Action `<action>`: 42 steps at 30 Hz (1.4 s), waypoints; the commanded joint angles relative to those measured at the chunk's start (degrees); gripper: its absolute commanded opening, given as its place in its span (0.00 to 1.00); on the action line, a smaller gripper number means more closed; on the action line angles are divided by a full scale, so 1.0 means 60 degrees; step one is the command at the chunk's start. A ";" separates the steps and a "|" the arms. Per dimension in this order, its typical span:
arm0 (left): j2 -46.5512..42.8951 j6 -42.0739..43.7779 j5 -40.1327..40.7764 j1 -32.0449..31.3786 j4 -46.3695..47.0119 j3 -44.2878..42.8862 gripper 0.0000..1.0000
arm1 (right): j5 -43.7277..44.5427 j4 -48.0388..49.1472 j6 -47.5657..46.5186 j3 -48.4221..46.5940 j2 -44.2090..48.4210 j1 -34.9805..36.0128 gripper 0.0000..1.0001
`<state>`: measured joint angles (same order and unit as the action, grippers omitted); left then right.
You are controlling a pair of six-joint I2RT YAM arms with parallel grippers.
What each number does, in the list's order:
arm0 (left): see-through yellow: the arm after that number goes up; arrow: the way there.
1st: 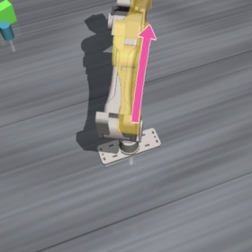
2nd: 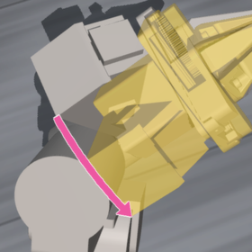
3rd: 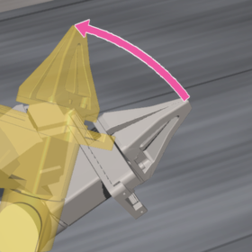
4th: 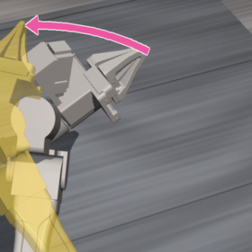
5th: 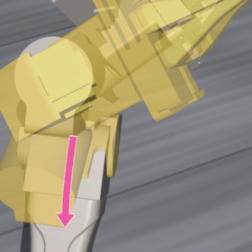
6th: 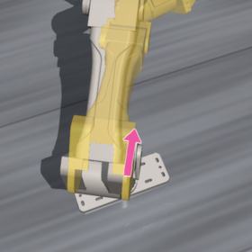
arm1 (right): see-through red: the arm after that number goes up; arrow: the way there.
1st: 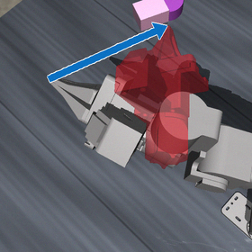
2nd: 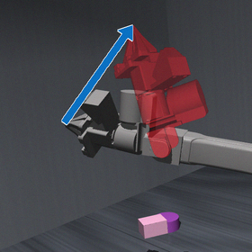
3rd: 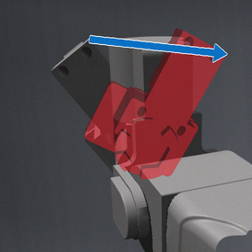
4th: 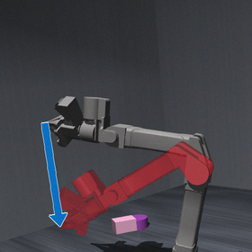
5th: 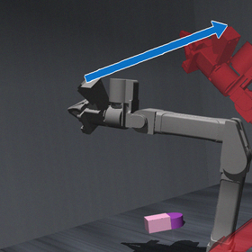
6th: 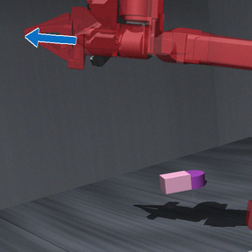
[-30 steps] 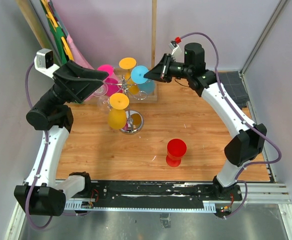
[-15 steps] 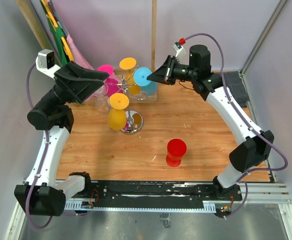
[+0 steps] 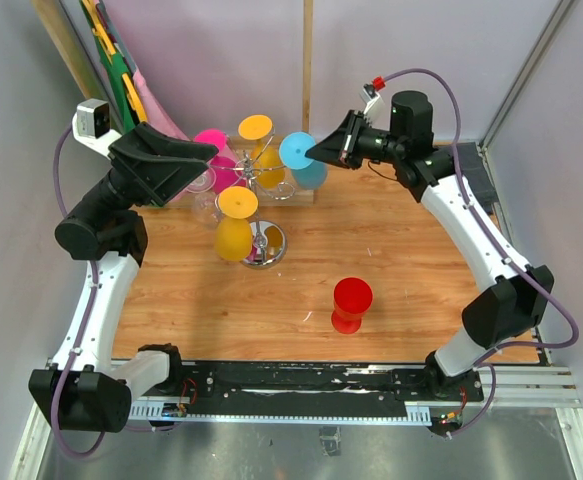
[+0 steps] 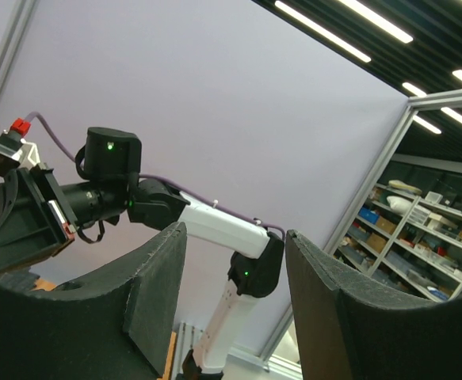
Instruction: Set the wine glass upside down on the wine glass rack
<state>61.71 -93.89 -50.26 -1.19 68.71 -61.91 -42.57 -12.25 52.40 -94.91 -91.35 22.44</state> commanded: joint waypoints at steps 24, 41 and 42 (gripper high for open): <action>-0.0036 0.0064 -0.0076 0.0067 0.0119 -0.0027 0.57 | -0.0328 0.0945 0.0271 -0.0984 -0.1239 -0.0215 0.09; -0.0017 0.0191 -0.0226 0.0067 0.0029 -0.0053 0.57 | -0.0551 0.1190 0.0177 -0.0073 -0.0587 -0.1217 0.47; -0.0017 0.0213 -0.0246 0.0067 0.0020 -0.0040 0.57 | -0.0565 0.1183 0.0153 0.0012 -0.0517 -0.1284 0.47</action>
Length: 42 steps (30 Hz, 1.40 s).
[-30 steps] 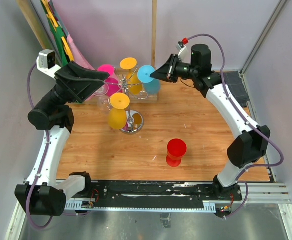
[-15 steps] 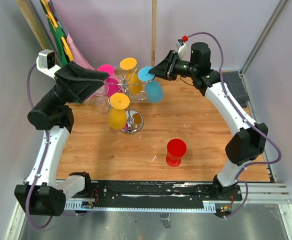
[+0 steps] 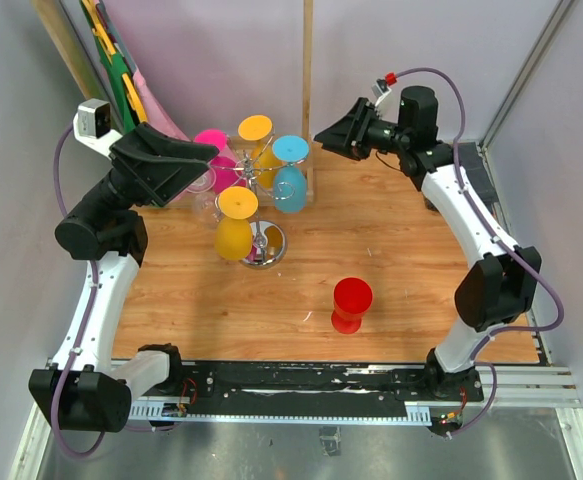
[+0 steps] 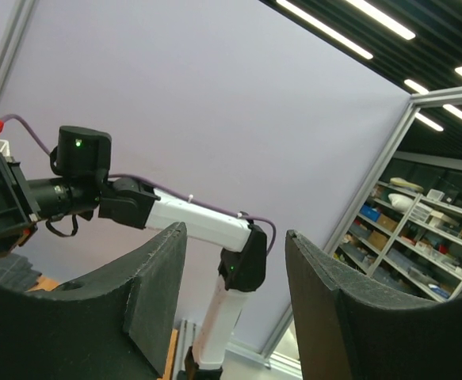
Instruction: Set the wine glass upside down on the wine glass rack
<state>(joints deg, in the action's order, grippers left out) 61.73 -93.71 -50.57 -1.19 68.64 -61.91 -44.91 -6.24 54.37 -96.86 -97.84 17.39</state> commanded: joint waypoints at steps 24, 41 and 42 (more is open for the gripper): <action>-0.0057 0.3369 -0.1202 -0.0062 -0.4451 -0.0715 0.57 | 0.1821 -0.5038 -0.4487 0.2297 0.4227 -0.0879 0.49; 0.0397 1.0624 0.2659 -0.4076 -1.4417 -0.4006 0.57 | 0.1444 -0.3724 -0.3382 0.3267 0.4097 -0.1766 0.49; 0.0425 1.0651 0.2838 -0.4296 -1.4499 -0.4028 0.56 | 0.1404 -0.3657 -0.3345 0.3253 0.4064 -0.1826 0.49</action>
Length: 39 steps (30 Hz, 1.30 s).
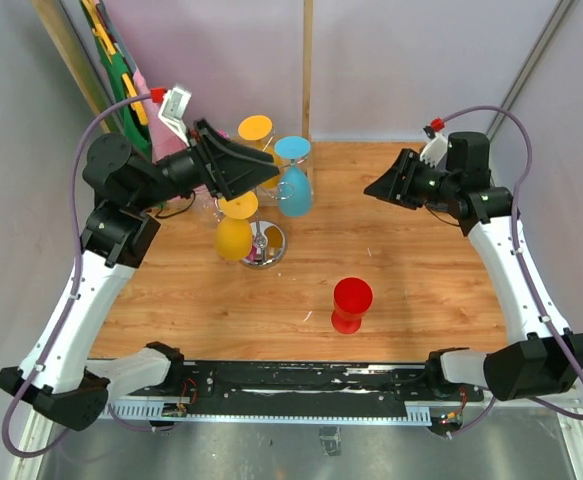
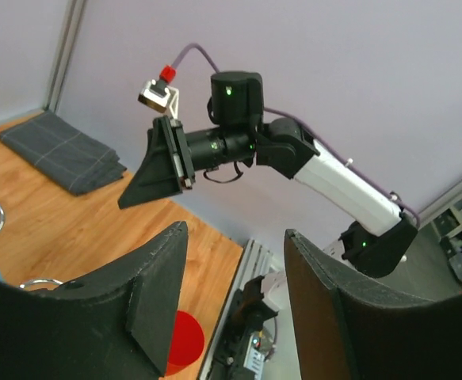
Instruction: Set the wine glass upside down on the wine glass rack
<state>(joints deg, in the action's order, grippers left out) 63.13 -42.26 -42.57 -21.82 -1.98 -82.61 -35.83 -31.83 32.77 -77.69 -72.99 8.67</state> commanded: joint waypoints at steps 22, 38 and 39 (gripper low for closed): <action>0.3061 0.4546 0.9509 -0.8678 -0.7132 -0.2273 0.49 | -0.0710 0.1050 0.0488 0.0111 -0.0356 -0.1333 0.49; 0.3100 0.4512 0.9083 -0.9037 -0.5635 0.0364 0.51 | -0.0810 0.1174 0.0668 0.0249 -0.0314 -0.1466 0.50; 0.3132 0.4579 0.9072 -0.9034 -0.5517 0.0465 0.51 | -0.0823 0.1180 0.0678 0.0281 -0.0302 -0.1473 0.50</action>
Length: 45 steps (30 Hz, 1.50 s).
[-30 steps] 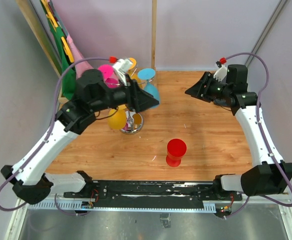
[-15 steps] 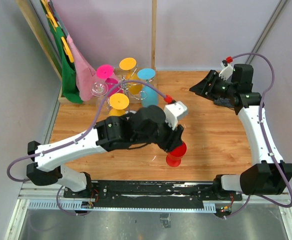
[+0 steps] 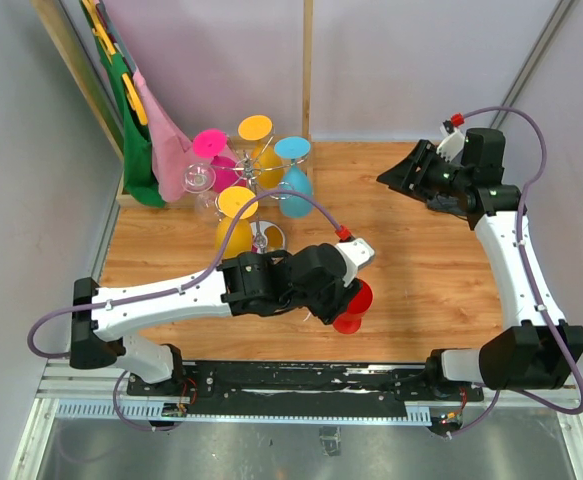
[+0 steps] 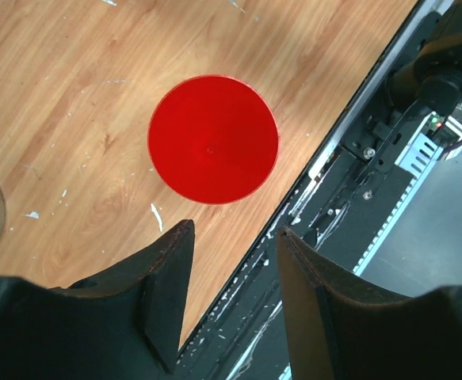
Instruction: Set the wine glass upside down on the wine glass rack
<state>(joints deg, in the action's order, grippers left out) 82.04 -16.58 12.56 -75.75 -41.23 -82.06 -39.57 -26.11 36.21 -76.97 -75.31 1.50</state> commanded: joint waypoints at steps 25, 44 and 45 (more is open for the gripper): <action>0.1875 0.1844 -0.0318 -0.0069 0.1850 0.0215 0.53 | -0.0436 0.0432 0.0334 0.0371 0.0030 -0.0429 0.50; 0.2097 0.1859 -0.0142 -0.0061 0.1722 0.0109 0.01 | -0.0524 0.0638 0.0477 0.0517 -0.0032 -0.0462 0.50; 0.2091 0.1844 -0.0069 -0.0061 0.1662 0.0046 0.00 | -0.0529 0.0639 0.0483 0.0537 -0.0032 -0.0456 0.50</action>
<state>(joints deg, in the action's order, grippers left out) 94.83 -5.45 10.74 -75.85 -31.57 -79.44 -42.02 -23.75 38.79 -74.65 -75.35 -0.03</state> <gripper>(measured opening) 0.033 0.504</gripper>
